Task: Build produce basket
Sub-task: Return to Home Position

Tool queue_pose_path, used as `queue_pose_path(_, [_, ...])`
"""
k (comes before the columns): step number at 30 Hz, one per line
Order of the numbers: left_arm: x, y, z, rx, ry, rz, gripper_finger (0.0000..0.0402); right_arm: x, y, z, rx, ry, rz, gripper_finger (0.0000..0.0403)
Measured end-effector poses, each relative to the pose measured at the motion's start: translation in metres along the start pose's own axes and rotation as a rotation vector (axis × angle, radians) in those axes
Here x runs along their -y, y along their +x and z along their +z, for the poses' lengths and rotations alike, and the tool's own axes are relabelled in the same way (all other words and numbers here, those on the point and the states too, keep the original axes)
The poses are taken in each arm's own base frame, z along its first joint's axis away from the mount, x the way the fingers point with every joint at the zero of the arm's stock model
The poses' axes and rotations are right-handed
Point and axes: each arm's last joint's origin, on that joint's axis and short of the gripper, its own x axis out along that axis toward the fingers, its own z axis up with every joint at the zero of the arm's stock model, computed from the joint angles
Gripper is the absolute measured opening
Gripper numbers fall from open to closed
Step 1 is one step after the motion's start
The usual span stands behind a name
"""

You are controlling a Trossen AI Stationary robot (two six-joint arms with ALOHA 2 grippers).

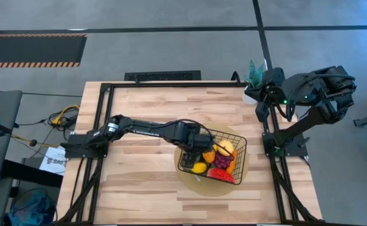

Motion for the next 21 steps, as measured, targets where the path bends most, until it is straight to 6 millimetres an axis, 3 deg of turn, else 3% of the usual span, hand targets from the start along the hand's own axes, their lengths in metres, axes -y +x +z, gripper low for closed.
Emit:
queue_pose_path(12, [-0.005, -0.036, -0.023, -0.111, -0.072, 0.015, 0.0265, 0.008, -0.007, 0.000, 0.054, 0.012, -0.064, 0.0017])
queue_pose_path(21, [-0.018, -0.107, -0.051, -0.012, -0.165, 0.159, 0.0265, 0.036, -0.038, -0.008, 0.135, 0.089, -0.048, 0.0017])
